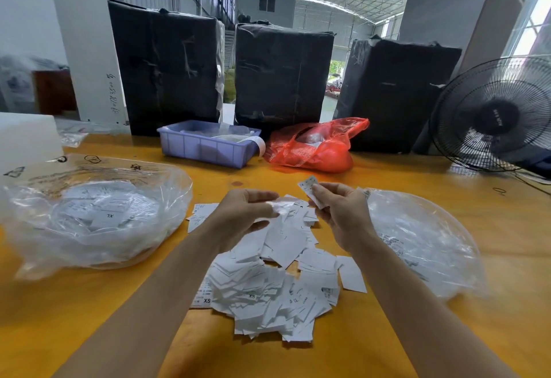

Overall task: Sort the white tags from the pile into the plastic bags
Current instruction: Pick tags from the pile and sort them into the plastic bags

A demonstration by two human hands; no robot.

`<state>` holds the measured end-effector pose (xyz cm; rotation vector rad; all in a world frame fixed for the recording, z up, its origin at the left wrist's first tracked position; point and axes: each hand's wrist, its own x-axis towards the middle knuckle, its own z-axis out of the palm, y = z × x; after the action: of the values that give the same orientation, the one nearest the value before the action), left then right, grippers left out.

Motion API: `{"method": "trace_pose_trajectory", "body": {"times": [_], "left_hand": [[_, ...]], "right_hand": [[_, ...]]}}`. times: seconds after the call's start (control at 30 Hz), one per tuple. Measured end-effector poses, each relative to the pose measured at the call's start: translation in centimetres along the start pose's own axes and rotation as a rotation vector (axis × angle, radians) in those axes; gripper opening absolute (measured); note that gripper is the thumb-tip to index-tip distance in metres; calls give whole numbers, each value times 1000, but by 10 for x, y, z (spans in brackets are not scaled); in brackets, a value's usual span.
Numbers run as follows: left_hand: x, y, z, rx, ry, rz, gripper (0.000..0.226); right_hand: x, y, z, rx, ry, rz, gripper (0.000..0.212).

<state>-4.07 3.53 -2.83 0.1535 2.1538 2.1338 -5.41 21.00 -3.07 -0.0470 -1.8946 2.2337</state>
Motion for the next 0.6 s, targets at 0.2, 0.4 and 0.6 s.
{"method": "trace_pose_trajectory", "body": {"times": [0.2,0.4,0.6], "left_hand": [[2,-8,1,146,162,164,16],[5,-10,2,119,209,145,18],[-1,-6,6,99,97,147,11]], "right_hand": [[0,-8,1,140,-38,51,52],[-5,-16,2,101,-133,68,10],[-9,-20,5,-60,-124,-116,3]]}}
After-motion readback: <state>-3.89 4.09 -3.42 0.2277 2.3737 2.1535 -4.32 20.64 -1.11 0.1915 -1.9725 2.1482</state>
